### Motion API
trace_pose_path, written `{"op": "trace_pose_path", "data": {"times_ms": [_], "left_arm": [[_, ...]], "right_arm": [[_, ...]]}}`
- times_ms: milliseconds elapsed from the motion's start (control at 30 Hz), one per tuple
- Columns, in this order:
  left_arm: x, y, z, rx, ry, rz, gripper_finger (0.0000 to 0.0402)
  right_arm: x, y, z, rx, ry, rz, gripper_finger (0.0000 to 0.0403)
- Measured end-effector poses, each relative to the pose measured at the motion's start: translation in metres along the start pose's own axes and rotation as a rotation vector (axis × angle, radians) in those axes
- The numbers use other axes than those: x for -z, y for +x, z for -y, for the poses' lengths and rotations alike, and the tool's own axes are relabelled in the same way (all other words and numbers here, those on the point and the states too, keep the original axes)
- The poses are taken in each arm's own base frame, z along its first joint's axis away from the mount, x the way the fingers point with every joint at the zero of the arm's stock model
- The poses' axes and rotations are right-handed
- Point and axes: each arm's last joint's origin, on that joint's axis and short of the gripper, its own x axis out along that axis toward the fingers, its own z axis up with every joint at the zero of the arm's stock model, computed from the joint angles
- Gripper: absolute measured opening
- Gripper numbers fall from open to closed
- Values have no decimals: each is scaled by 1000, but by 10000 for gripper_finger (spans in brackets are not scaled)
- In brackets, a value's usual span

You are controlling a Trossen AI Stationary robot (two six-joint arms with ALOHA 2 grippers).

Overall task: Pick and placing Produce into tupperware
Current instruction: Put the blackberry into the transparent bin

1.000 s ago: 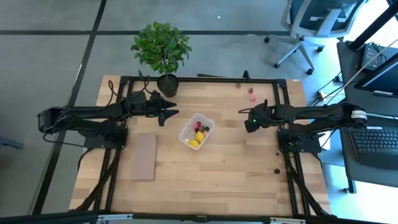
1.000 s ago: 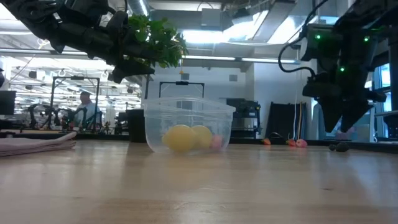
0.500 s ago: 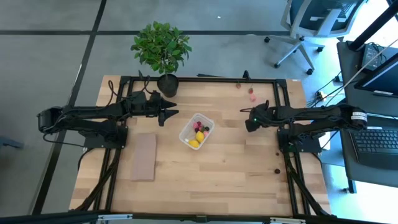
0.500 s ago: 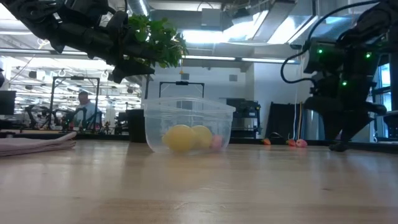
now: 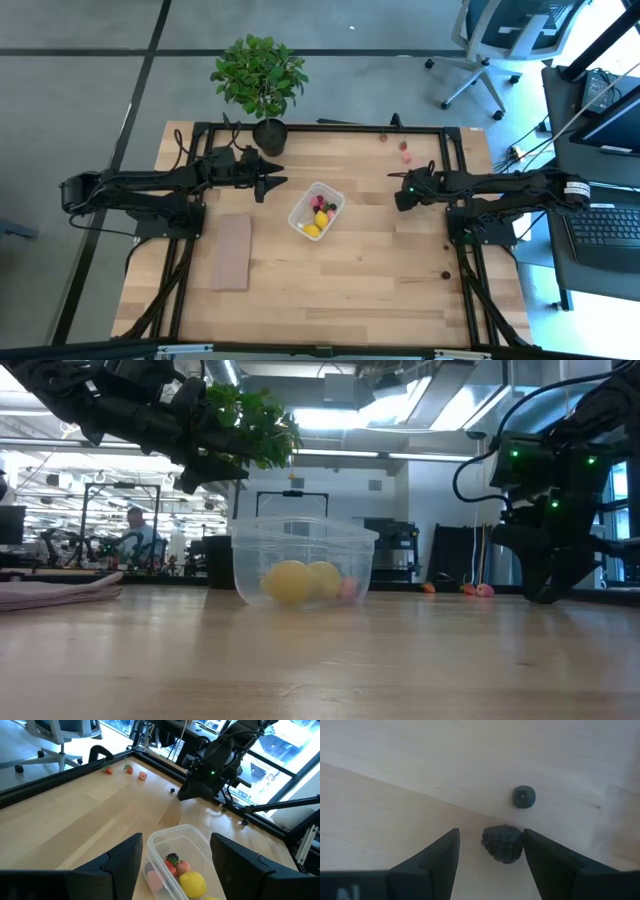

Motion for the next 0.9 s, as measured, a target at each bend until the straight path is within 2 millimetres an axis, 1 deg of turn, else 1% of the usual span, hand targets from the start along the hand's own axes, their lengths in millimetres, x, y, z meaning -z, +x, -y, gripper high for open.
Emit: {"op": "trace_pose_path", "data": {"times_ms": [133, 233, 467, 667, 700, 767, 833, 900], "left_arm": [[0, 0, 0, 0, 0, 0, 225], [0, 0, 0, 0, 0, 0, 225], [0, 0, 0, 0, -1, 0, 225], [0, 0, 0, 0, -1, 0, 225], [0, 0, 0, 0, 0, 0, 225], [0, 0, 0, 0, 0, 0, 225], [0, 0, 0, 0, 0, 0, 225], [0, 0, 0, 0, 0, 0, 225]], "right_arm": [[0, 3, 1, 14, 5, -14, 206], [-1, 5, 0, 27, 4, -22, 187], [-1, 7, -1, 28, 6, -25, 117], [-6, 3, -7, -11, 12, -54, 114], [-8, 0, -11, -53, 14, -74, 114], [-19, -9, -25, -187, 0, -69, 114], [-32, -20, -40, -327, -34, -27, 114], [-45, -34, -57, -457, -62, 52, 114]]}}
